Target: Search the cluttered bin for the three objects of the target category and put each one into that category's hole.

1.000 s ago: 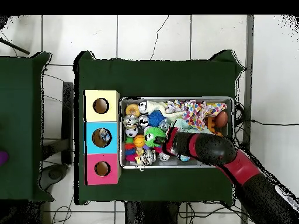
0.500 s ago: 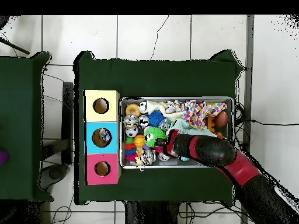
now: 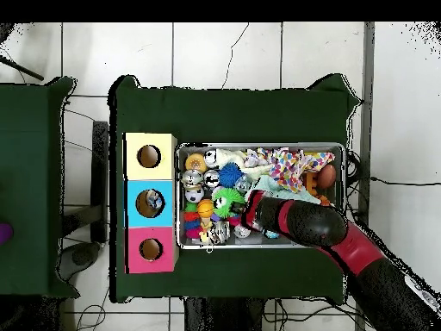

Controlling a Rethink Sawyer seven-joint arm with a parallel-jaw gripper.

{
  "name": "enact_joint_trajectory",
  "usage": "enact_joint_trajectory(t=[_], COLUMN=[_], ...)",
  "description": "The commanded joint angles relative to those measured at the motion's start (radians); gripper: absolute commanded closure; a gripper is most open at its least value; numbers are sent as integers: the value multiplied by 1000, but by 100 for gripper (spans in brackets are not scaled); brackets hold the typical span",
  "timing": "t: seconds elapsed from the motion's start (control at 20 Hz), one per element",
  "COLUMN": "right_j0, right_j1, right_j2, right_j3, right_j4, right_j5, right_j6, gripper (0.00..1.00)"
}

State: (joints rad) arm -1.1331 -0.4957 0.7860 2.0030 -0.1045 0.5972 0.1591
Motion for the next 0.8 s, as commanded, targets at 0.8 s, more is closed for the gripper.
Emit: enact_joint_trajectory(t=[0.8], right_j0=[18], right_j1=[21], right_j2=[-42], right_j3=[-37], right_j4=[-53], right_j5=[-123], right_j6=[184], gripper=[100])
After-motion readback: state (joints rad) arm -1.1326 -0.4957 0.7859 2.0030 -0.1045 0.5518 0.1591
